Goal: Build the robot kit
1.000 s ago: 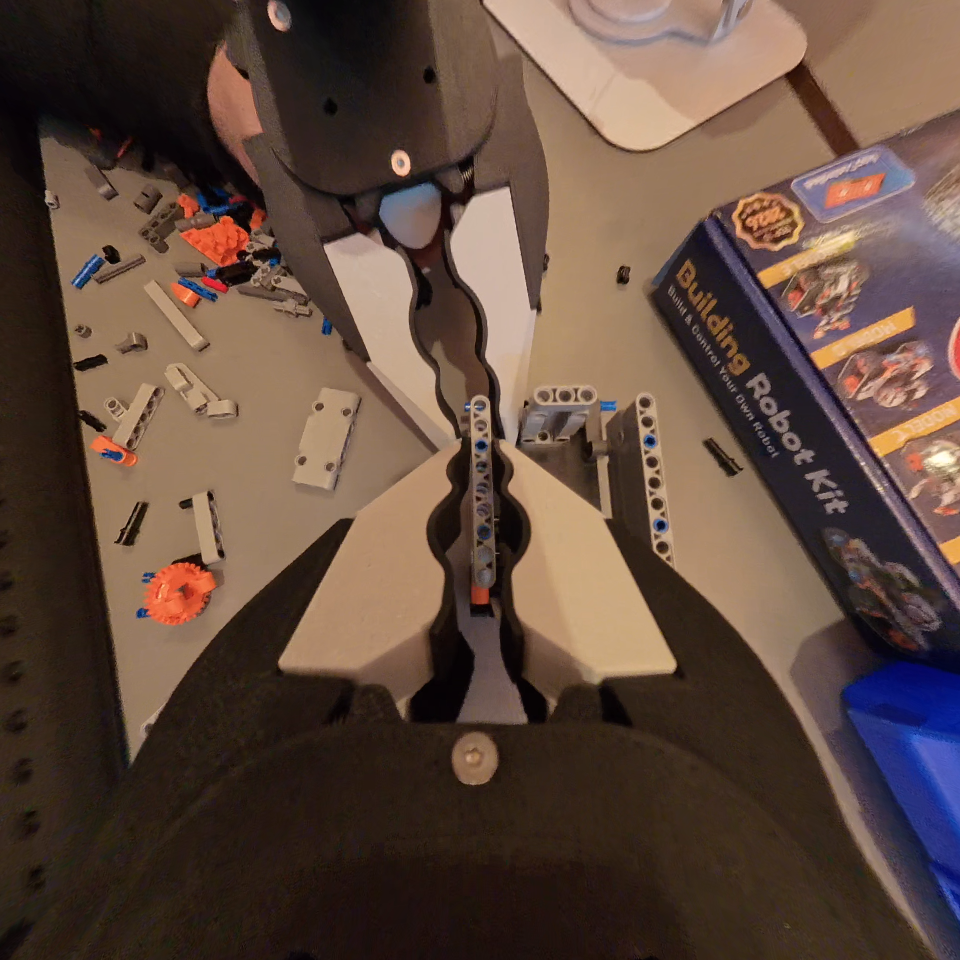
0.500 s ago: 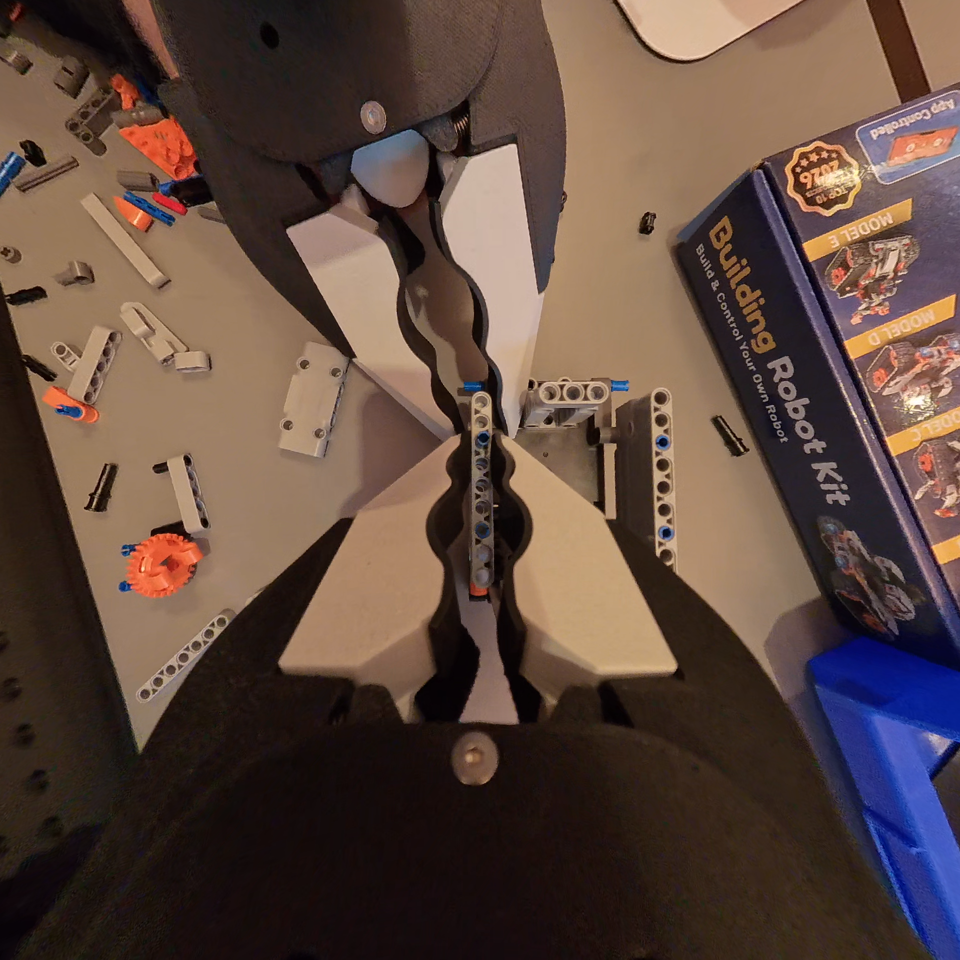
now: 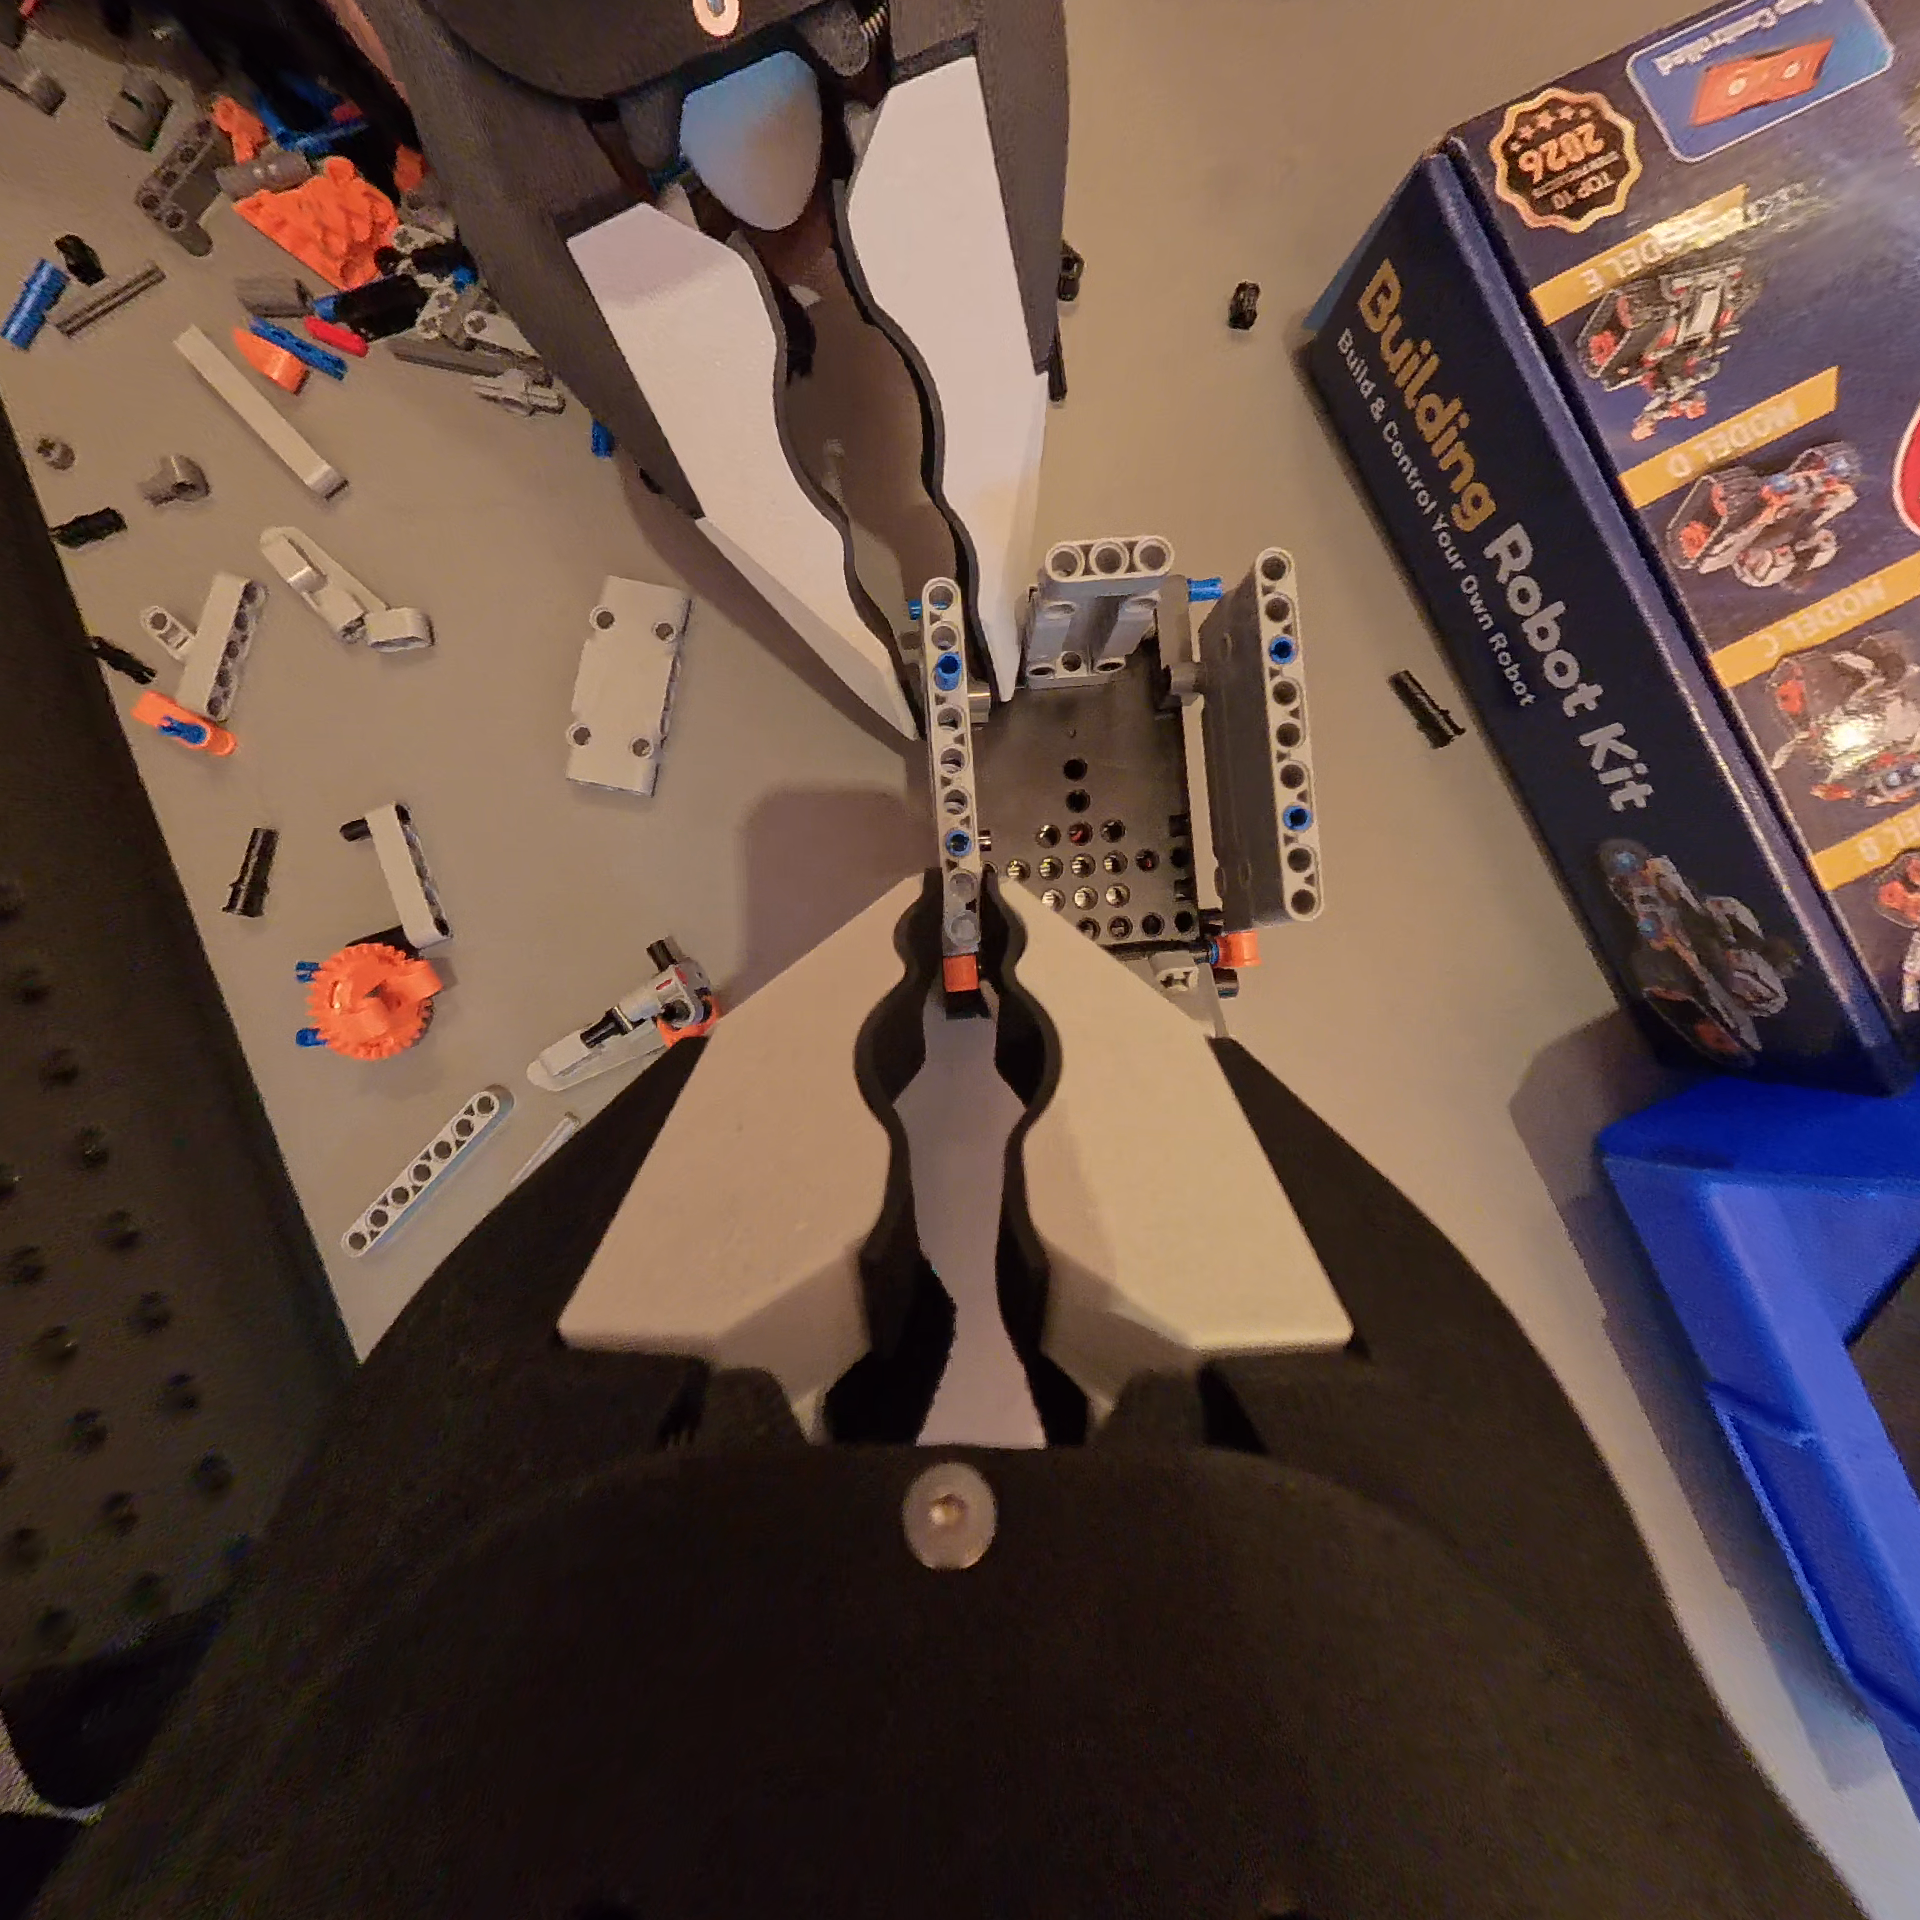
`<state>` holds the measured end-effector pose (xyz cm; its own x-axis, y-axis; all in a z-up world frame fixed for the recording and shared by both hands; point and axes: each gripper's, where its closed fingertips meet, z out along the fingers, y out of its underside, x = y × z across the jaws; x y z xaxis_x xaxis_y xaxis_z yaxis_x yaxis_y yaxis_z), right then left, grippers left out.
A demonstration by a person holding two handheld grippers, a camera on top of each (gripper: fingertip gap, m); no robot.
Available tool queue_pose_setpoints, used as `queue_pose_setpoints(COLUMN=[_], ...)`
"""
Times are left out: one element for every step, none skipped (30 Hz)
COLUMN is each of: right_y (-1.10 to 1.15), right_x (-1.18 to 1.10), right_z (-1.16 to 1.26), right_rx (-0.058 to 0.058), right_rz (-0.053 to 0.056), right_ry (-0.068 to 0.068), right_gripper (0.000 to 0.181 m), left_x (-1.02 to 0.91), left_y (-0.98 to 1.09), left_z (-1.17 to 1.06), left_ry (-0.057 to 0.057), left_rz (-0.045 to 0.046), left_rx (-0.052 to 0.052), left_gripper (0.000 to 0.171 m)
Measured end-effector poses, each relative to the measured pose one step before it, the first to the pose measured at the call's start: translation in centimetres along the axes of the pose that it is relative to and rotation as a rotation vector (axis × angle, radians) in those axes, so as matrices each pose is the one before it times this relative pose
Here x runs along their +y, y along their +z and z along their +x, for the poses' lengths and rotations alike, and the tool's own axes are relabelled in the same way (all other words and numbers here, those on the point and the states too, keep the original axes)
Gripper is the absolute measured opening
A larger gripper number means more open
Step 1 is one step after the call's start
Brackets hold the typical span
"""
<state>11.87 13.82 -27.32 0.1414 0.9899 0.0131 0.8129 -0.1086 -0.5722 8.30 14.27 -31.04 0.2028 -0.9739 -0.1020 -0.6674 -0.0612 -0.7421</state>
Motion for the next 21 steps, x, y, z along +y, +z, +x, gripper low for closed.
queue_pose_setpoints(right_y=[0.01, 0.02, 0.037, 0.044, 0.024, -0.026, -0.001, 0.016, 0.033, 0.03, 0.026, 0.146, 0.334, 0.145, -0.01, 0.013, 0.064, 0.099, -0.01, -0.078, -0.121], right_x=[0.009, 0.0, -0.033, -0.02, 0.034, 0.056, 0.055, 0.023, -0.006, 0.031, 0.018, 0.128, 0.338, -0.064, -0.059, 0.006, -0.095, -0.139, -0.013, 0.044, 0.016], right_z=[0.016, -0.083, -0.033, -0.121, -0.183, 0.067, 0.011, 0.073, 0.122, 0.016, 0.045, 0.052, -0.068, 0.085, 0.127, 0.048, 0.224, 0.295, 0.006, -0.042, -0.004], right_rx=[-0.0082, -0.0088, -0.0033, -0.0071, -0.0061, 0.0116, 0.002, 0.0014, 0.0058, -0.0015, -0.0031, 0.0001, -0.0035, 0.0018, 0.003, 0.0001, -0.0023, -0.0112, -0.0183, -0.0043, 0.0059], right_rz=[-0.001, 0.0016, 0.0035, 0.002, -0.003, -0.0087, -0.0099, -0.0084, -0.0079, -0.007, -0.0071, -0.0152, -0.0298, -0.0052, -0.0011, -0.0061, 0.0031, 0.0141, -0.0014, -0.0184, -0.02], right_ry=[0.0055, 0.0017, 0.0027, 0.0028, -0.0052, -0.005, -0.001, 0.003, -0.0014, -0.0071, -0.0045, -0.0009, -0.0121, 0.0009, 0.0041, 0.0003, 0.0055, 0.0157, 0.0053, -0.0038, -0.0023], right_gripper=[0.005, 0.005, 0.005, 0.005, 0.005, 0.005, 0.005, 0.005, 0.005, 0.005, 0.005, 0.005, 0.005, 0.005, 0.005, 0.005, 0.005, 0.005, 0.006, 0.006, 0.006], left_x=[-0.057, -0.094, -0.352, -0.58, -0.104, -0.064, -0.031, -0.017, -0.008, -0.008, -0.016, -0.013, -0.032, 0.012, 0.002, -0.018, -0.026, 0.039, 0.022, 0.016, 0.003], left_y=[0.033, 0.006, -0.067, -0.116, 0.038, 0.044, 0.026, 0.005, 0.0, 0.012, 0.011, -0.003, 0.024, -0.024, -0.014, 0.0, -0.01, -0.076, -0.053, 0.037, 0.043], left_z=[-0.038, 0.004, 0.025, 0.343, 0.254, 0.259, 0.18, 0.077, -0.047, -0.03, 0.021, -0.075, 0.008, -0.053, -0.077, -0.029, -0.09, -0.32, -0.102, 0.029, 0.059], left_ry=[0.009, 0.0054, 0.0009, -0.0073, -0.006, 0.0162, -0.0051, -0.0065, 0.0003, -0.0016, -0.0081, -0.0074, -0.0054, -0.0076, -0.0148, -0.016, -0.0117, -0.017, -0.0137, 0.0032, 0.0032], left_rz=[0.00345, 0.00363, 0.01585, 0.02162, -0.0141, -0.00395, 0.0019, 0.00205, 0.001, 0.00233, 0.004, 0.00324, 0.00387, 0.00219, 0.00335, 0.0055, 0.0108, 0.00748, 0.002, -0.00663, -0.01167], left_rx=[-0.0116, -0.0057, -0.0047, 0.0173, 0.0133, 0.0083, 0.0072, 0.0046, -0.0031, 0.0016, 0.0058, -0.0013, 0.0031, 0.0012, 0.0061, 0.0134, 0.0051, -0.0045, 0.0091, 0.0005, -0.0002], left_gripper=[0.015, 0.016, 0.019, 0.02, 0.011, 0.008, 0.007, 0.006, 0.006, 0.005, 0.005, 0.005, 0.004, 0.004, 0.004, 0.004, 0.004, 0.004, 0.004, 0.005, 0.005])
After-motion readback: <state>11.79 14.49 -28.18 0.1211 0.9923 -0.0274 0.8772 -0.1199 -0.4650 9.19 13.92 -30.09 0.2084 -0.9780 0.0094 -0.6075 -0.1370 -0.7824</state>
